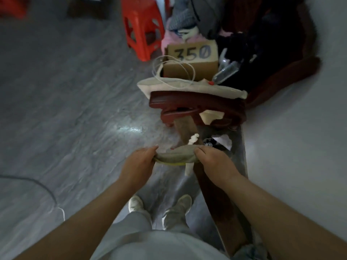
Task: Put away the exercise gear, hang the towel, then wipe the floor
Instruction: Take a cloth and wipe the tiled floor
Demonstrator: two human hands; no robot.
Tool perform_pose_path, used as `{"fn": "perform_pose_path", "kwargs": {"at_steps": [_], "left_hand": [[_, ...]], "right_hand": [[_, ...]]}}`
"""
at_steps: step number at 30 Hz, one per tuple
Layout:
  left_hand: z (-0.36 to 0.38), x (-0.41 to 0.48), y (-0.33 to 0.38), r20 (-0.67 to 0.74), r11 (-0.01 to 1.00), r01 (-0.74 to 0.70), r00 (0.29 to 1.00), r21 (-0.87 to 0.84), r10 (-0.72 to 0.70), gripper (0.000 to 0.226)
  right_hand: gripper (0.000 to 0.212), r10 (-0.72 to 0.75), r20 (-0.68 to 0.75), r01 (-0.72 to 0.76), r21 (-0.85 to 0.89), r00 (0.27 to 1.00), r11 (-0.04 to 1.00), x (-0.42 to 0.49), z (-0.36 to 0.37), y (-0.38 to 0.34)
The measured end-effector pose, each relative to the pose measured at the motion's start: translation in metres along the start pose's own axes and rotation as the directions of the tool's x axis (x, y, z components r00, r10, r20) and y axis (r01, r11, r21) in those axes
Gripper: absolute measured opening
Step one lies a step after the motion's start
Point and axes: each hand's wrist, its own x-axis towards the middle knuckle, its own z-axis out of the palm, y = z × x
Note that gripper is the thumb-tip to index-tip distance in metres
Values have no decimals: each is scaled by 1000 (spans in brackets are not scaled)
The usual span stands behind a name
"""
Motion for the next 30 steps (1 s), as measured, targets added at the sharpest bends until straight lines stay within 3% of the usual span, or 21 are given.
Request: {"fn": "perform_pose_path", "kwargs": {"at_steps": [7, 12, 22, 30], "left_hand": [[-45, -89, -83, -12, 957, 290, 957, 8, -290, 40], [-81, -157, -153, 3, 873, 487, 873, -16, -487, 36], [-143, -255, -266, -39, 645, 760, 644, -86, -764, 37], [-174, -269, -326, -36, 443, 885, 443, -145, -896, 31]], "right_hand": [[34, -222, 180, 227, -9, 958, 974, 69, 10, -109], [29, -342, 289, 367, -34, 894, 930, 111, 22, -205], [21, -495, 443, 563, -29, 748, 826, 207, 31, -379], [14, -601, 460, 673, 10, 654, 740, 289, 48, -462]]}}
